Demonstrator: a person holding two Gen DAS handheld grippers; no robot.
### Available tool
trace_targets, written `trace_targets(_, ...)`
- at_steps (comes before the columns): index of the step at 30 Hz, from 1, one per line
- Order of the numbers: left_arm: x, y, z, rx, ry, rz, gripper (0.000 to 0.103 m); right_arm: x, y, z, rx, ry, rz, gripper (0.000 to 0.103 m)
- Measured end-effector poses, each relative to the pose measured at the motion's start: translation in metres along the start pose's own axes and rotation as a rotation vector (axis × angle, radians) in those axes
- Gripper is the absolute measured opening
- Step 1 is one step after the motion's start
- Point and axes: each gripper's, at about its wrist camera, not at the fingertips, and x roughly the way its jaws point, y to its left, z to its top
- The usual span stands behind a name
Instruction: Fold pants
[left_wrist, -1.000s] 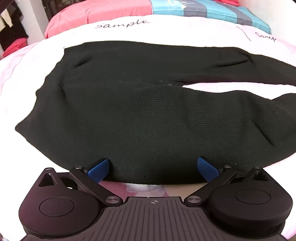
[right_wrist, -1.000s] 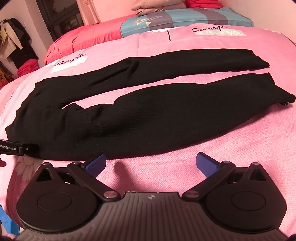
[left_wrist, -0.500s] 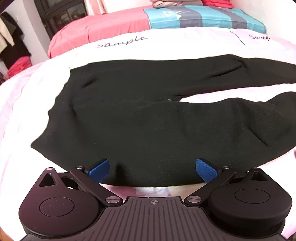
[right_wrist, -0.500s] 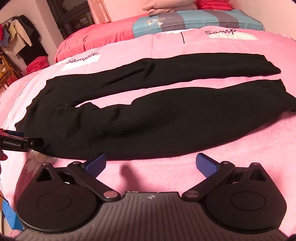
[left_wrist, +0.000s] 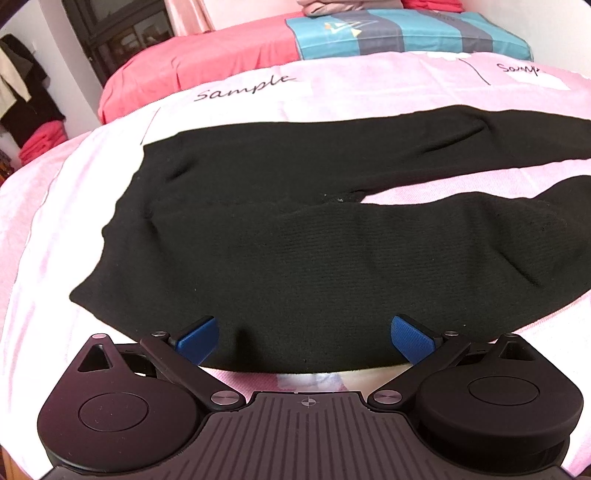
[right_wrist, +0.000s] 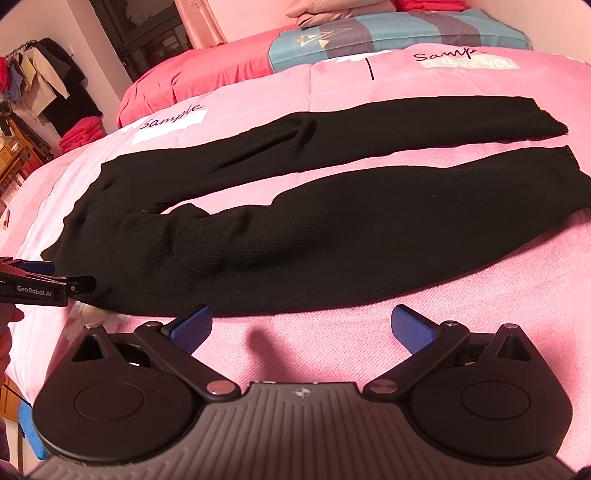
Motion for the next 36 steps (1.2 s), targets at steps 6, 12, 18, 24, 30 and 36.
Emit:
trace_targets(6,-0.0006,-0.0032,-0.0012,0.0,-0.001,0.004,0.103,-0.0007,0.0026,0.0015,0.0,0.004,0.019,0.103)
trace_targets(12,-0.001,-0.003,-0.001,0.001,-0.003,0.005,0.103,-0.002,0.0062,0.003,-0.009,0.002,0.018,0.103)
trace_targets(18,-0.0026,-0.0015,-0.0002,0.003,-0.007,0.012,0.103,-0.0004,0.0067,0.0026,-0.011,0.004,0.018,0.103)
trace_targets(24,-0.0036,-0.0012,0.0006,0.006,-0.006,0.015,0.103,-0.0005,0.0075,0.0028,-0.014,0.002,0.02,0.103)
trace_targets(30,-0.0061,-0.0024,0.0012,0.01,-0.014,0.016,0.103,-0.0014,0.0084,0.0045,-0.017,-0.003,0.025,0.103)
trace_targets(36,-0.007,-0.0032,0.0016,0.011,-0.015,0.016,0.103,-0.0019,0.009,0.0042,-0.017,0.0,0.032,0.103)
